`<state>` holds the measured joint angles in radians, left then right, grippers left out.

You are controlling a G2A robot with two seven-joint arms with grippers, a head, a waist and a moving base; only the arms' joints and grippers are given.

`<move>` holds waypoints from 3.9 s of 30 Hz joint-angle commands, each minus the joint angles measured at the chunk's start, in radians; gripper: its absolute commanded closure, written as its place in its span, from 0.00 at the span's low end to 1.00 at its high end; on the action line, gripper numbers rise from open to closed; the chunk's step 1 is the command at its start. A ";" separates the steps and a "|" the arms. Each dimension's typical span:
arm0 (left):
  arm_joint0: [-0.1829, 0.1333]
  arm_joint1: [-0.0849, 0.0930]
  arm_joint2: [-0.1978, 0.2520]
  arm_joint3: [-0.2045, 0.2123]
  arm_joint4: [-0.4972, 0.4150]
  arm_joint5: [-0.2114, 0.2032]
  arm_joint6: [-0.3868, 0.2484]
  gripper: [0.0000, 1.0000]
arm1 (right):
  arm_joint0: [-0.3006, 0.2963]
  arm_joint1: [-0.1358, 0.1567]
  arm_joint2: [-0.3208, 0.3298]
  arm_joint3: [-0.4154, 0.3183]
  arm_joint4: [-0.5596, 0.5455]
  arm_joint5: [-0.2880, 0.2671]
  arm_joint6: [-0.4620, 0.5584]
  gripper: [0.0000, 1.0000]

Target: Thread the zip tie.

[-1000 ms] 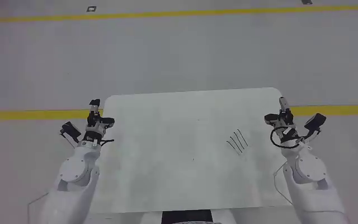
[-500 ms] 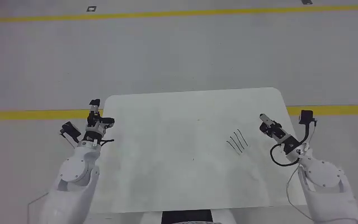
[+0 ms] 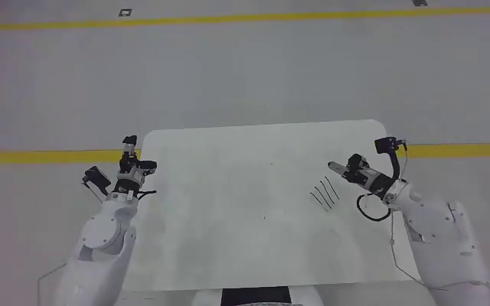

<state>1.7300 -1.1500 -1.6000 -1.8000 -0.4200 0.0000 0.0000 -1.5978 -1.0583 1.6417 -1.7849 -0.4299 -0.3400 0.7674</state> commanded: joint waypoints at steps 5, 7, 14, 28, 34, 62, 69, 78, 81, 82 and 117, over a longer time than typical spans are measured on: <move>0.000 0.000 0.000 0.000 0.000 0.000 0.000 0.00 | 0.067 0.027 -0.181 0.046 -0.261 0.000 -0.010 0.00; 0.000 0.000 0.000 0.000 0.000 0.000 0.000 0.00 | 0.069 0.030 -0.195 0.058 -0.273 0.000 -0.029 0.00; 0.000 0.000 0.000 0.000 0.000 0.000 0.000 0.00 | 0.069 0.030 -0.195 0.058 -0.273 0.000 -0.029 0.00; 0.000 0.000 0.000 0.000 0.000 0.000 0.000 0.00 | 0.160 0.111 -0.294 -0.062 -0.529 0.000 0.196 0.00; 0.000 0.000 0.000 0.000 0.000 0.000 0.000 0.00 | 0.251 0.195 -0.446 -0.046 -0.478 0.000 0.245 0.00; 0.000 0.000 0.000 0.000 0.000 0.000 0.000 0.00 | 0.326 0.293 -0.596 0.040 -0.188 0.000 0.247 0.00; 0.000 0.000 0.000 0.000 0.000 0.000 0.000 0.00 | 0.326 0.293 -0.596 0.040 -0.188 0.000 0.247 0.00; 0.000 0.000 0.000 0.000 0.000 0.000 0.000 0.00 | 0.304 0.304 -0.547 0.073 -0.209 0.000 0.245 0.00; 0.000 0.000 0.000 0.000 0.000 0.000 0.000 0.00 | 0.292 0.309 -0.528 0.085 -0.207 0.000 0.265 0.00; 0.000 0.000 0.000 0.000 0.000 0.000 0.000 0.00 | 0.291 0.310 -0.531 0.080 -0.200 0.000 0.283 0.00; 0.000 0.000 0.000 0.000 0.000 0.000 0.000 0.00 | 0.279 0.292 -0.535 0.092 -0.305 0.080 0.182 0.73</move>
<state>1.7300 -1.1500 -1.6000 -1.8000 -0.4200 0.0000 0.0000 -1.3187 -0.7651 1.1079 -1.6940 -0.7320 -0.2636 0.9493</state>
